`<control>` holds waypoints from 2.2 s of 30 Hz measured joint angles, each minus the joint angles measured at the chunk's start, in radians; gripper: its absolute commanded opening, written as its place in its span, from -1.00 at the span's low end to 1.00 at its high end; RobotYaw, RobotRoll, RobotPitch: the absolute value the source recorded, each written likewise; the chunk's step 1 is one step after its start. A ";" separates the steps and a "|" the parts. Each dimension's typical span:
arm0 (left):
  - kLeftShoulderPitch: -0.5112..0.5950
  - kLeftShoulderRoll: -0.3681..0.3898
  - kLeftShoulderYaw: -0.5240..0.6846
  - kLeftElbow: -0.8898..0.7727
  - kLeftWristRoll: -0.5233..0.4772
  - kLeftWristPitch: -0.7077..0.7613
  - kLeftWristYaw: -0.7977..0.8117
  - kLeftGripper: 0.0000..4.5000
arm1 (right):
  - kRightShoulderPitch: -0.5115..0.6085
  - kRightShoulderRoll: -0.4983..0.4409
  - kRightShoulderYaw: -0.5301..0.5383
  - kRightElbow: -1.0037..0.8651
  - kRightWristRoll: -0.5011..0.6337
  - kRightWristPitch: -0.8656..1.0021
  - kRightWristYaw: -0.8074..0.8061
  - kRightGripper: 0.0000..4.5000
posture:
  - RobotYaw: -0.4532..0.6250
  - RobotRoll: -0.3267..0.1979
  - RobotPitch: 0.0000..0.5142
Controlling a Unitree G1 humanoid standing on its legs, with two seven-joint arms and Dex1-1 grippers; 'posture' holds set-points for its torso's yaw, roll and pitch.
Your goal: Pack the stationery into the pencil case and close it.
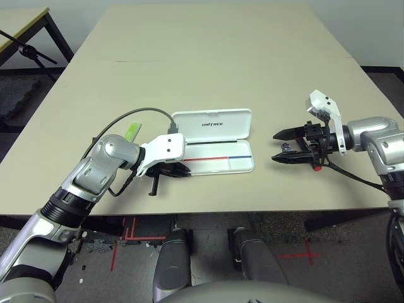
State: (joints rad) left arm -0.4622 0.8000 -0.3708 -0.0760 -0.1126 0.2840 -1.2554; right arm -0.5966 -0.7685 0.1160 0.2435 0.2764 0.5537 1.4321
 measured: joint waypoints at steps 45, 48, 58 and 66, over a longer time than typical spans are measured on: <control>0.124 0.069 0.320 -0.265 -0.263 0.091 0.027 0.99 | -0.017 0.021 -0.132 -0.015 0.048 0.151 -0.325 1.00 | -0.24 0.25 -0.38; 0.124 0.069 0.320 -0.261 -0.261 0.075 0.027 0.99 | -0.041 0.019 -0.132 -0.041 0.002 0.258 -0.473 1.00 | -0.25 0.25 -0.38; 0.120 0.066 0.285 -0.227 -0.248 0.055 0.027 0.99 | -0.010 -0.009 -0.148 -0.126 0.009 0.530 -0.626 1.00 | -0.27 0.25 -0.38; 0.109 0.066 0.279 -0.227 -0.247 0.055 0.027 0.99 | 0.037 -0.029 -0.125 -0.117 0.007 0.558 -0.640 1.00 | -0.25 0.25 -0.42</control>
State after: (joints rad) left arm -0.3532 0.8656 -0.0922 -0.3026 -0.3598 0.3386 -1.2284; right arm -0.5595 -0.7976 -0.0088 0.1261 0.2837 1.1115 0.7919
